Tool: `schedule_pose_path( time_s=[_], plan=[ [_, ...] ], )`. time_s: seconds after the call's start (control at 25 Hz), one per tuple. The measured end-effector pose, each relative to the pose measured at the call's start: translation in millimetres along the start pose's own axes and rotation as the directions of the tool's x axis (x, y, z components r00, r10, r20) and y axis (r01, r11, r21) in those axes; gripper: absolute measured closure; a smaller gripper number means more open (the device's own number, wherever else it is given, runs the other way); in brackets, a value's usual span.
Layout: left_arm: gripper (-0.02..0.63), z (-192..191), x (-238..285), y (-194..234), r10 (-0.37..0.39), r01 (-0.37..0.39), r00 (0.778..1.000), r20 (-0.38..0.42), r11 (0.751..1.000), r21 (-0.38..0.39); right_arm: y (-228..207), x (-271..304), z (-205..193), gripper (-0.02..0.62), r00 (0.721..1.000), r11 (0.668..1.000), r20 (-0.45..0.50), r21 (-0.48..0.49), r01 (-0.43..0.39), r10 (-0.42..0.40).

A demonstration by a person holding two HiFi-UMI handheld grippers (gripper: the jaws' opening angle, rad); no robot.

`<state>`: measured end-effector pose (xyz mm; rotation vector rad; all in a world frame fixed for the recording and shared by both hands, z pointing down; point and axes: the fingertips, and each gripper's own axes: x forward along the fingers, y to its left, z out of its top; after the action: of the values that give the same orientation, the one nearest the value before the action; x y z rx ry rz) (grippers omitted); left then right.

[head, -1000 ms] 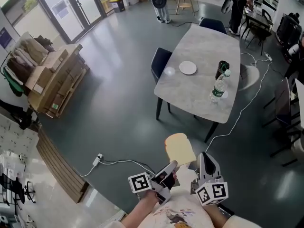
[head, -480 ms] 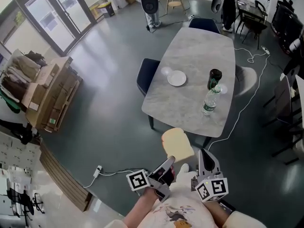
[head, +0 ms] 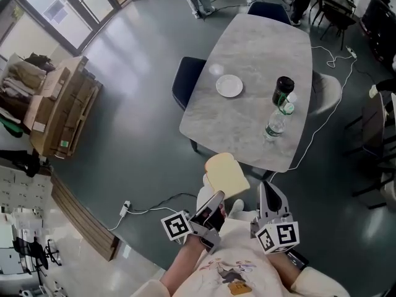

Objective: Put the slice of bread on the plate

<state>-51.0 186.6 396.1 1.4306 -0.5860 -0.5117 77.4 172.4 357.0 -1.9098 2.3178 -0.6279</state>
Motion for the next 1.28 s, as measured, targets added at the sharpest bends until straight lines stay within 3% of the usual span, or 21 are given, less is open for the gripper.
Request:
schedule_pose_path(
  time_s=[0.32, 0.64, 0.84, 1.28],
  plan=[
    [0.508, 58, 41, 14, 0.013, -0.014, 0.999, -0.038, 1.000, -0.023, -12, 63, -5, 0.591, 0.998, 0.999, -0.025, 0.000, 0.053, -0.053],
    [0.508, 124, 108, 16, 0.019, -0.021, 0.995, -0.098, 1.000, -0.017, -31, 150, 15, 0.591, 0.994, 0.995, -0.043, -0.021, 0.099, -0.100],
    [0.508, 178, 129, -4, 0.001, -0.005, 0.992, -0.128, 1.000, -0.031, -14, 208, 42, 0.591, 0.990, 0.991, -0.045, -0.041, 0.129, -0.131],
    [0.508, 277, 162, 13, 0.043, -0.048, 0.966, -0.256, 0.999, -0.015, 15, 302, 36, 0.591, 0.979, 0.979, -0.046, -0.066, 0.193, -0.197]
  ],
)
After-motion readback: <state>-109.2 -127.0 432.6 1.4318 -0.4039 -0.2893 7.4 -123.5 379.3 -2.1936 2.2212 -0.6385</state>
